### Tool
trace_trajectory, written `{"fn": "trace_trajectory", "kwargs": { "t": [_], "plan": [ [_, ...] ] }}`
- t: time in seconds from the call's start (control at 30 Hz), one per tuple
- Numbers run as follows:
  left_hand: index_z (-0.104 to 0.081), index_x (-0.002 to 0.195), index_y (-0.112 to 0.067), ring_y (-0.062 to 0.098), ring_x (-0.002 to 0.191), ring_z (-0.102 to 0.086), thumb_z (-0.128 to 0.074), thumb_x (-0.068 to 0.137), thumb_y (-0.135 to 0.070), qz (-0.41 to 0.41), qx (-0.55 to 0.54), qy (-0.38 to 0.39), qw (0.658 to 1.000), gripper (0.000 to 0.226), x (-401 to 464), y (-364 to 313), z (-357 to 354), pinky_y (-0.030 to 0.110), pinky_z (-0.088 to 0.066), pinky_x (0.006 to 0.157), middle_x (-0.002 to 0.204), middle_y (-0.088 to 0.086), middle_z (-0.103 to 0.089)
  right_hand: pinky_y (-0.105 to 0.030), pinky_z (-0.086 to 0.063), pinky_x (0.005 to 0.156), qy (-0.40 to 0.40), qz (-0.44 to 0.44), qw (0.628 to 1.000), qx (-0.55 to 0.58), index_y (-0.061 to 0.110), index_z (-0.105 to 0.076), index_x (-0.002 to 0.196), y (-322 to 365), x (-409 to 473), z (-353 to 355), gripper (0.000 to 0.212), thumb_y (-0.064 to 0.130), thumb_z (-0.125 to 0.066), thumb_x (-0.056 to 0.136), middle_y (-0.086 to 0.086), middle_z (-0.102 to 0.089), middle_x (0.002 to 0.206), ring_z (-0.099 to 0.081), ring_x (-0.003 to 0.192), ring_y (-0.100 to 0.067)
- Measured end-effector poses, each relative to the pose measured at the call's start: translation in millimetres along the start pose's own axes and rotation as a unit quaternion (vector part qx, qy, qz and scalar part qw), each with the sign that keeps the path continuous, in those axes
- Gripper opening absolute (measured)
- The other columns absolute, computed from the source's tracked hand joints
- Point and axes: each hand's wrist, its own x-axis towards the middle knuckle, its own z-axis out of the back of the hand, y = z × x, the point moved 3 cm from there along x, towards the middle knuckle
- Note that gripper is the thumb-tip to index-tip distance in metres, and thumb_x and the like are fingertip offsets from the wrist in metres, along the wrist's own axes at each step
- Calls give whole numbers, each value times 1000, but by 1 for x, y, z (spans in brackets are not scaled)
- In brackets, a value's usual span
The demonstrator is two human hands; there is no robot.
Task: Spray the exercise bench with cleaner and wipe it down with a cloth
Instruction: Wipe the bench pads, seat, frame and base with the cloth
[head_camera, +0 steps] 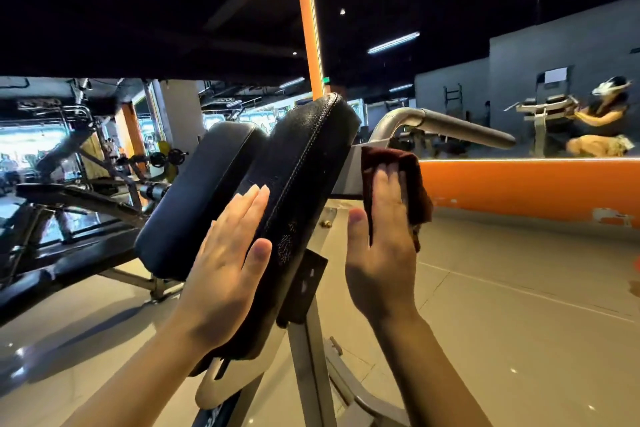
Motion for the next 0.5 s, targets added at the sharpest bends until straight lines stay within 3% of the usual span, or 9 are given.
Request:
{"fn": "trace_trajectory", "kwargs": {
  "t": [0.1,0.33,0.5],
  "plan": [
    [-2,142,-59,-5,145,-4,-10,83,-83,-2,-7,7,1000,64,3,-1,-2,50,-11,120,152,-38,-6,1,-1,108,30,-16,999,3,31,-8,151,-7,36,8,60,43,-35,98,11,-8,162,1,145,5],
    [-10,142,-59,-8,144,-5,-8,83,-83,-6,-12,6,1000,63,6,-1,-4,42,-9,121,152,-38,-8,-17,-5,119,-36,-4,998,53,24,-17,148,-8,-3,-8,48,24,-33,103,15,-12,157,-3,148,0],
    [-14,141,-55,-7,144,-6,-5,82,-83,-6,-6,3,1000,66,4,0,-5,37,-9,120,153,-35,-12,-7,-7,114,14,16,1000,-4,35,-15,148,-8,0,3,55,51,-31,97,29,-6,153,-3,146,7]
  ]
}}
